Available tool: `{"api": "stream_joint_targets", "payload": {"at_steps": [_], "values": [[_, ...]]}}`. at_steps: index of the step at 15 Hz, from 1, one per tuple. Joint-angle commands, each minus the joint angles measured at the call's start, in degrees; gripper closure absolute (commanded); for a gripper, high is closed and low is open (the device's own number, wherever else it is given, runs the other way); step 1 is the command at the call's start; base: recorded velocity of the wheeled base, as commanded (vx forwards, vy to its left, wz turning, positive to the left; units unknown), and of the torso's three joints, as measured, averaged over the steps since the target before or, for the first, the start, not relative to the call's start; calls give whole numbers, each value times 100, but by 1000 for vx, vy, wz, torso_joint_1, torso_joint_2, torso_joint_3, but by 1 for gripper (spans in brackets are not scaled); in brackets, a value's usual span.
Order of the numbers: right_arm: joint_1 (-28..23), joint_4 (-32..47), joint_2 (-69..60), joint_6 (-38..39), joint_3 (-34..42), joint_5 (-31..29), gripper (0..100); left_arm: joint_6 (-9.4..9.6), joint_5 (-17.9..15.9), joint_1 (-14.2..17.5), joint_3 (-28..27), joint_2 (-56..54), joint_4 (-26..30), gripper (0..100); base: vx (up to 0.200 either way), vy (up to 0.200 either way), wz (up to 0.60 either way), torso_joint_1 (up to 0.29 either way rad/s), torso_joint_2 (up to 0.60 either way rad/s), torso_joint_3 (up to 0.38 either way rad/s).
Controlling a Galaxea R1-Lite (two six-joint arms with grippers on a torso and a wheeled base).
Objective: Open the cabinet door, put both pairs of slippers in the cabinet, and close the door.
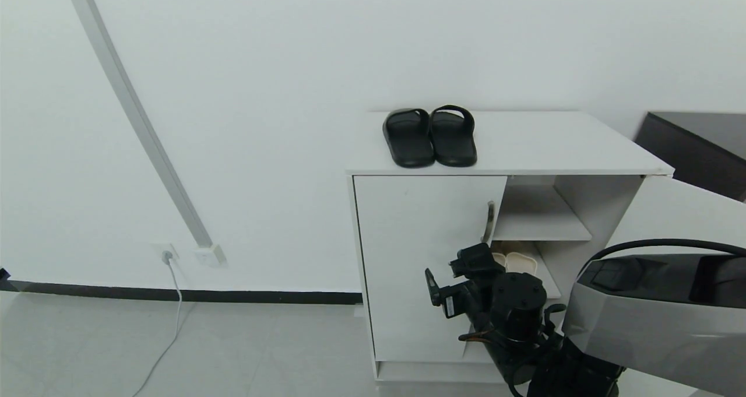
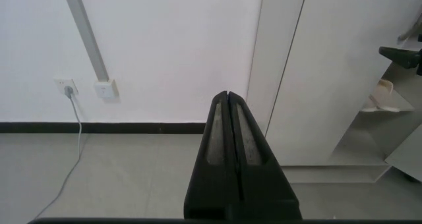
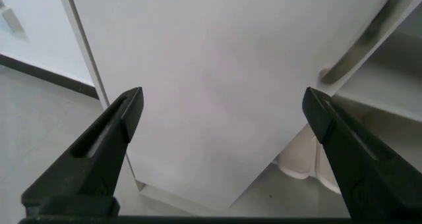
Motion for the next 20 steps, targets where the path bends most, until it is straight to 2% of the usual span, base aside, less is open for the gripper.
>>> {"api": "stream_joint_targets", "payload": {"at_steps": [1, 9, 12, 16, 20], "values": [[3, -6, -5, -1, 2, -1, 0, -2, 2, -1, 0, -1, 0, 100, 0, 0, 0, 217, -520, -320], [29, -6, -76, -1, 19, -1, 0, -2, 2, -1, 0, -1, 0, 100, 0, 0, 0, 232, -549, -319], [11, -6, -58, -10, 54, 201, 0, -2, 11, -1, 0, -1, 0, 100, 0, 0, 0, 235, -540, -294], [47, 3, -313, -186, 10, 210, 0, -2, 11, -1, 0, -1, 0, 100, 0, 0, 0, 24, -56, -33], [99, 1216, -1122, 25, -447, 210, 0, -2, 11, -1, 0, -1, 0, 100, 0, 0, 0, 0, 0, 0]]}}
